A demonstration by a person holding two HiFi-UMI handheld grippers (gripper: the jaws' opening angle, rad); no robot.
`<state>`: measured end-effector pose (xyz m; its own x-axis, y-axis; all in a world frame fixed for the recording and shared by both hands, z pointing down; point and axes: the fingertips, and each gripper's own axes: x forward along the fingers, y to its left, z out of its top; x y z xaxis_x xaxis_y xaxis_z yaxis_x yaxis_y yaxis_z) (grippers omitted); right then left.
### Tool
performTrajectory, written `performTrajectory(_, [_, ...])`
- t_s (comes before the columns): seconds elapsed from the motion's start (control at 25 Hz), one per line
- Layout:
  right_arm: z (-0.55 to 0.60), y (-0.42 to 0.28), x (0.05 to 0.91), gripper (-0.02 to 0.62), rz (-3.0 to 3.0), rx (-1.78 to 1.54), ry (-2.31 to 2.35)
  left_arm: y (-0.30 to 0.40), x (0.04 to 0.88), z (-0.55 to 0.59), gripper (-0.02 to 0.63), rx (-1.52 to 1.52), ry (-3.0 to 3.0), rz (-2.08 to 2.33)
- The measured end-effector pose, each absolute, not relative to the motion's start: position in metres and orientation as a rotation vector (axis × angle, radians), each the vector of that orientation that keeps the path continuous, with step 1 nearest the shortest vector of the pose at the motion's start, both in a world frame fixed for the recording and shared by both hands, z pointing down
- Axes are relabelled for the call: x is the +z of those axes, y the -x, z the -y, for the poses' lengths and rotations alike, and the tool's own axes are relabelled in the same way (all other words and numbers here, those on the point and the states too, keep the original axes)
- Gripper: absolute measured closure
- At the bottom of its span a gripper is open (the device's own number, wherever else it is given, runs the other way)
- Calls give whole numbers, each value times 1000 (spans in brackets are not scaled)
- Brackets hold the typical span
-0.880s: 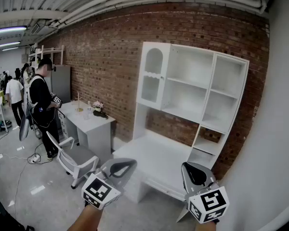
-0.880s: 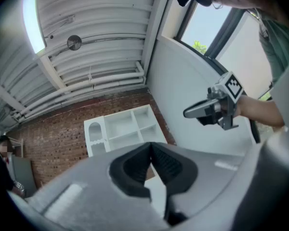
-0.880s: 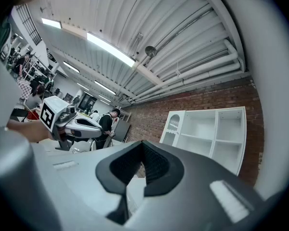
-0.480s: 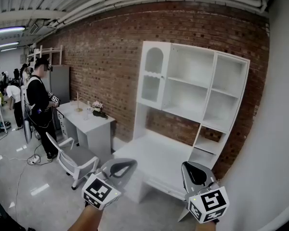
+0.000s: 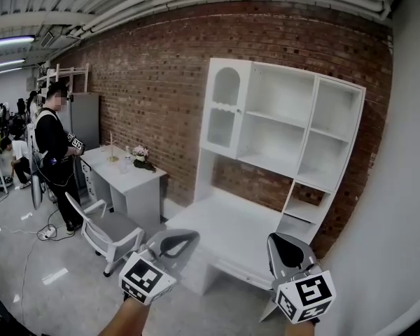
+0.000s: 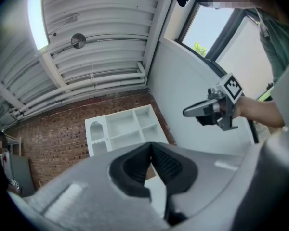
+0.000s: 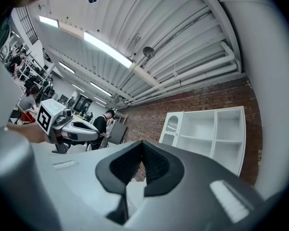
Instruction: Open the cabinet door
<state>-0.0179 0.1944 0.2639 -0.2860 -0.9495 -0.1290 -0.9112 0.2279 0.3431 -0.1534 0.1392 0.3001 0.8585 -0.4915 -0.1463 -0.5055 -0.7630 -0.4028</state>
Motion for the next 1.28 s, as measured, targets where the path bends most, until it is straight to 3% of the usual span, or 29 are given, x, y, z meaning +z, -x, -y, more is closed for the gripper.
performTrajectory(0.4, [-168, 0, 266, 589, 2384, -513, -1811, 131, 304, -118, 604, 29, 2610, -727])
performTrajectory(1.28, [-98, -108, 287, 589, 2534, -480, -1678, 24, 324, -68, 604, -53, 2566, -881])
